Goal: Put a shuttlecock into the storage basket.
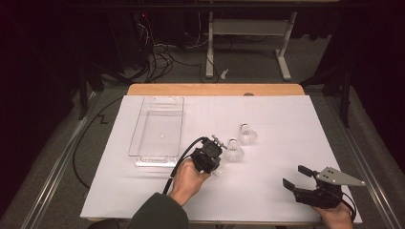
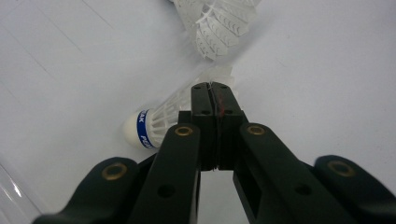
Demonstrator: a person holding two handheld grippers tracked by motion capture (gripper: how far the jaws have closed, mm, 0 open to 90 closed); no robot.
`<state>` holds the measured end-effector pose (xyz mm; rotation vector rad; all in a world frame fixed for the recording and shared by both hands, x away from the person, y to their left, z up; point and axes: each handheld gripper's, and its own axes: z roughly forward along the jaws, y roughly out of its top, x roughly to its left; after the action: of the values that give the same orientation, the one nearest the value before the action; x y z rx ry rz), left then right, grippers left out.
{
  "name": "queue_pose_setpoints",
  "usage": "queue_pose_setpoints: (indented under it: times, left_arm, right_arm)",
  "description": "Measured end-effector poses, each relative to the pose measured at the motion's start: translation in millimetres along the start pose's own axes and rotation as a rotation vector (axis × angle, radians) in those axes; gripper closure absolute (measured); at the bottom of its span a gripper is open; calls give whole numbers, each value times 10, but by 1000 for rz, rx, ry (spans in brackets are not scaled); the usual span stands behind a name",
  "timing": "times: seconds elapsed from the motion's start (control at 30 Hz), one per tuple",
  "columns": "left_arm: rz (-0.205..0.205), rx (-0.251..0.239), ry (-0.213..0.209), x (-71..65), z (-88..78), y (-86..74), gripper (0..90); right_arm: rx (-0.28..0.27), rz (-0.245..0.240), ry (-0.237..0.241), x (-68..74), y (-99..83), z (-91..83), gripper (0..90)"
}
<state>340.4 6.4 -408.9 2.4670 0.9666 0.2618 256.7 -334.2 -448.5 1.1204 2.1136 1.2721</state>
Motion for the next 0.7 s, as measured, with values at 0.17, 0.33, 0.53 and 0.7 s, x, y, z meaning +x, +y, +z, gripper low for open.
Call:
queue_pose_setpoints:
  times: [0.17,0.33,0.53,0.7]
  left_arm:
    - [1,-11,9,23,-40,-7,898]
    - [-1,-19,16,55,-91,-15,899]
    - [-8,-29,11,90,-149,-28,900]
    - [-7,-39,7,102,-192,-38,900]
  right_arm:
    - [1,1,0,-2,-1,2,225]
    - [2,2,0,-1,-1,5,225]
    - [0,2,1,-1,-1,5,225]
    - [1,1,0,1,0,4,224]
